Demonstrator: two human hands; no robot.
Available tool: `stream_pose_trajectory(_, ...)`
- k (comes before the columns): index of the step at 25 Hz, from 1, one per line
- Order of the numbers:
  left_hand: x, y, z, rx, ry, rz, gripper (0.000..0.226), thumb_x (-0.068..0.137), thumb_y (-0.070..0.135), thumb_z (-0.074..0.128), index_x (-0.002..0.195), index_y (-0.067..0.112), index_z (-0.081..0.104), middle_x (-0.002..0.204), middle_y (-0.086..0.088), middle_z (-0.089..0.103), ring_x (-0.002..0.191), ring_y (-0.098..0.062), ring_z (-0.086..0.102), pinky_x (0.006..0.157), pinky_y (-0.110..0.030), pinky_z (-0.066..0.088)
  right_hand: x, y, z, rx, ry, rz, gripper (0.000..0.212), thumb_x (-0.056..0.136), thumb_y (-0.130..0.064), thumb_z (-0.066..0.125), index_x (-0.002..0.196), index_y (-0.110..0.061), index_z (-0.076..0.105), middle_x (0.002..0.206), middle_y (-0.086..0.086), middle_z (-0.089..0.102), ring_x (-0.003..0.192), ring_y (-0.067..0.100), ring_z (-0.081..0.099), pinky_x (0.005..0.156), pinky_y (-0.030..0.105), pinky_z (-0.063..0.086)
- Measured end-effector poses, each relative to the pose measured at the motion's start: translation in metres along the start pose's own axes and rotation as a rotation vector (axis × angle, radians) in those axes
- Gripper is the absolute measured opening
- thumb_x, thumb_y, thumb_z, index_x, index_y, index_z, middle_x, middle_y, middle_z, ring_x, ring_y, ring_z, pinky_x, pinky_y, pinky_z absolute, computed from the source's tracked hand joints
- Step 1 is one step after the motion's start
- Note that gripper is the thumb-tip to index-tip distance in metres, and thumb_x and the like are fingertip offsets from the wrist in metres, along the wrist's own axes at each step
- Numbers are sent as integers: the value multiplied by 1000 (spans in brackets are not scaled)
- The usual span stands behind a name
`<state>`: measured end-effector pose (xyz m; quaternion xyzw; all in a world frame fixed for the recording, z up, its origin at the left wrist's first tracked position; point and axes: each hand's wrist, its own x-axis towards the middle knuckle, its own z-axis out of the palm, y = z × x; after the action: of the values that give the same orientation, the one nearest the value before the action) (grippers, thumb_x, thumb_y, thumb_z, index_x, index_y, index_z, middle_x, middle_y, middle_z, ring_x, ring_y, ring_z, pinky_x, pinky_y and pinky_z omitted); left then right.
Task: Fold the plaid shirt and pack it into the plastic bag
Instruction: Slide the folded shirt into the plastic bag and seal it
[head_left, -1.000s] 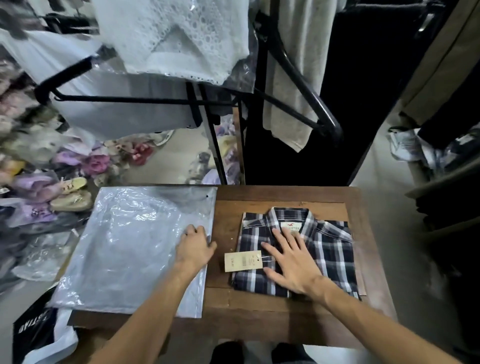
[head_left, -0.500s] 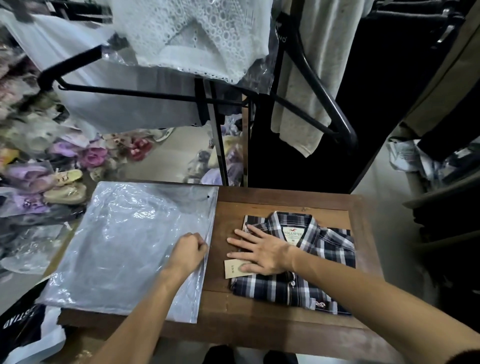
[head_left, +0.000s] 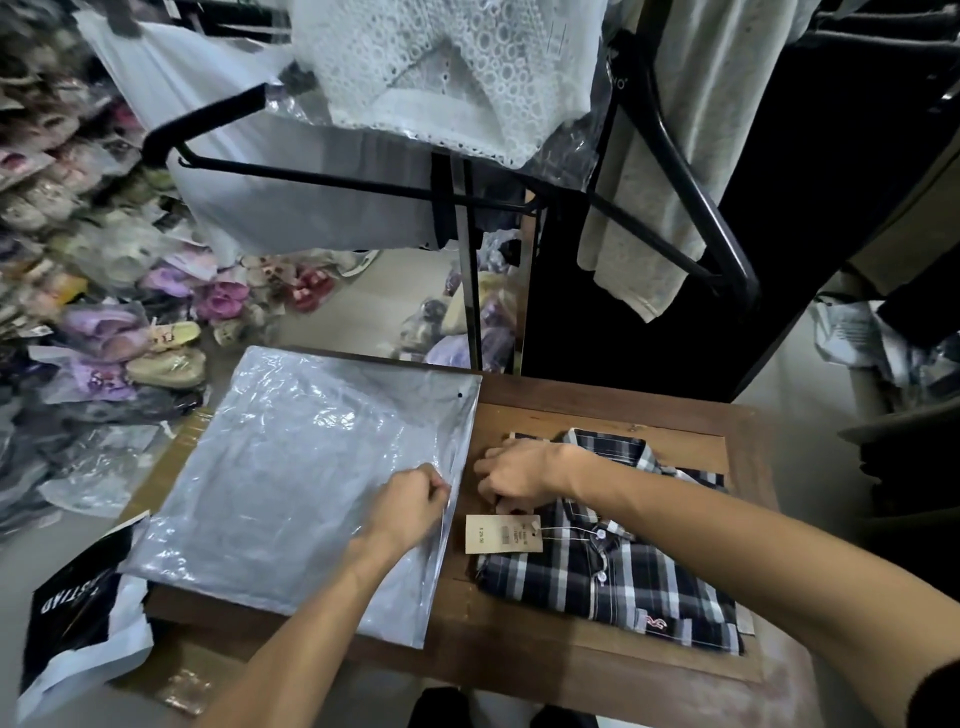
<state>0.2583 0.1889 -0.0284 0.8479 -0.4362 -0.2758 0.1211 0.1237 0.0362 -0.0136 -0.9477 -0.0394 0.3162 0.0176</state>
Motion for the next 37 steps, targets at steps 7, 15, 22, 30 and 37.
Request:
stream_pose_trajectory(7,-13,7,7,56,18,19,8,98,30,48,92,26,52,90,-6,74,82,-33,68,69,-40,54,-3,2,18,14,451,-46,24,103,-44,48,106,-25,62,106,-2,74,105,26,62,99,47,42)
stream_pose_trajectory(15,-22,17,7,65,53,91,11,101,28,46,101,20,53,94,-3,74,87,-29,68,69,-37,44,17,-10,43,95,498,94,41,95,-49,46,106,-20,72,99,3,71,108,29,60,118,51,26)
stream_pose_trajectory(22,-29,15,5,101,50,64,14,103,34,42,102,23,50,92,-2,74,89,-28,69,81,-39,45,25,-30,29,100,258,53,94,67,-95,45,112,-17,72,109,0,64,106,22,45,112,55,22)
stream_pose_trajectory(30,-34,14,2,11,48,39,13,101,32,48,101,22,55,92,-3,74,91,-28,68,75,-37,45,26,-35,31,410,352,-61,37,85,-63,68,106,-34,77,106,-8,70,118,18,53,119,53,16)
stream_pose_trajectory(37,-31,11,2,-75,80,-12,10,99,33,53,98,25,59,88,1,75,88,-25,69,77,-38,53,15,-26,41,561,635,115,34,95,-51,57,112,-26,74,106,-6,65,104,14,49,111,48,35)
